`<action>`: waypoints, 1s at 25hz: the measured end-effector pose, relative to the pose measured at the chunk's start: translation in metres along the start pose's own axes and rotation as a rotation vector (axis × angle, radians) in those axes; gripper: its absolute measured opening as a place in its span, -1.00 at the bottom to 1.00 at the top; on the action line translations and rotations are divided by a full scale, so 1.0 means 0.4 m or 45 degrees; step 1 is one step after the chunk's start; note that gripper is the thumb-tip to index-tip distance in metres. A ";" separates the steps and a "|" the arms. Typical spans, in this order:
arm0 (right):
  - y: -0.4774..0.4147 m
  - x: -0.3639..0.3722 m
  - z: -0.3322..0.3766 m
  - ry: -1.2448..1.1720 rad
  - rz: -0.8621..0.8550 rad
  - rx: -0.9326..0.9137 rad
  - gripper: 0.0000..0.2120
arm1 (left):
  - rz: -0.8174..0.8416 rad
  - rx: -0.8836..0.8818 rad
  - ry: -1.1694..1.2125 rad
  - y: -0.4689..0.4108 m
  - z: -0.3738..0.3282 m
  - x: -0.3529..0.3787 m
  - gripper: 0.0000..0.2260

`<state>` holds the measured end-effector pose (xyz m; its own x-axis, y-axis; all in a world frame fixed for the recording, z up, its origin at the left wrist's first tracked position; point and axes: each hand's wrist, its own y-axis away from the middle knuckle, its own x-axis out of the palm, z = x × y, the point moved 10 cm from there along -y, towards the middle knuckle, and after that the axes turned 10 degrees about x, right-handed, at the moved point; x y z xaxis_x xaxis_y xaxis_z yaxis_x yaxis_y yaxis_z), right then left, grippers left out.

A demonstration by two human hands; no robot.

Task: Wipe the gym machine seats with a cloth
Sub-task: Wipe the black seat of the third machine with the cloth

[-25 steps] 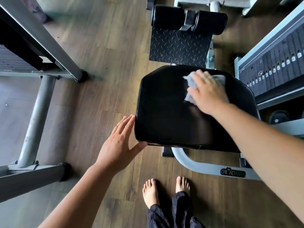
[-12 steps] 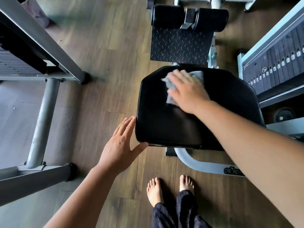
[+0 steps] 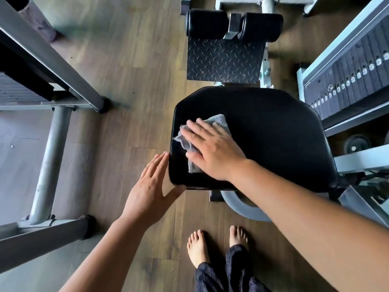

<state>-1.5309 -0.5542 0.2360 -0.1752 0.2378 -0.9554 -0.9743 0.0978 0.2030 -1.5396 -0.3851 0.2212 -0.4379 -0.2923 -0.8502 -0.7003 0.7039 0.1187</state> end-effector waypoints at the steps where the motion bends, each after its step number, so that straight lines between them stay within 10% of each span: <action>1: -0.059 -0.015 -0.070 0.025 -0.013 0.114 -0.41 | 0.014 -0.011 -0.013 0.001 -0.001 0.003 -0.19; 5: -0.171 -0.050 -0.158 -0.041 -0.099 0.635 -0.38 | 0.005 -0.032 -0.011 0.005 -0.007 0.000 -0.20; 12: 0.077 0.000 0.047 -0.027 -0.044 0.017 -0.39 | -0.030 0.009 0.018 0.005 -0.007 -0.002 -0.18; 18: -0.082 -0.051 -0.227 -0.011 -0.142 0.690 -0.40 | -0.018 -0.045 -0.019 0.009 -0.010 0.001 -0.21; 25: 0.175 -0.009 -0.104 0.068 -0.021 0.007 -0.38 | -0.051 -0.052 -0.002 0.010 -0.019 -0.006 -0.19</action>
<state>-1.6045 -0.5883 0.2446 -0.1663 0.1841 -0.9687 -0.9764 0.1069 0.1879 -1.5454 -0.3865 0.2276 -0.4084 -0.3183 -0.8555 -0.7397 0.6645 0.1059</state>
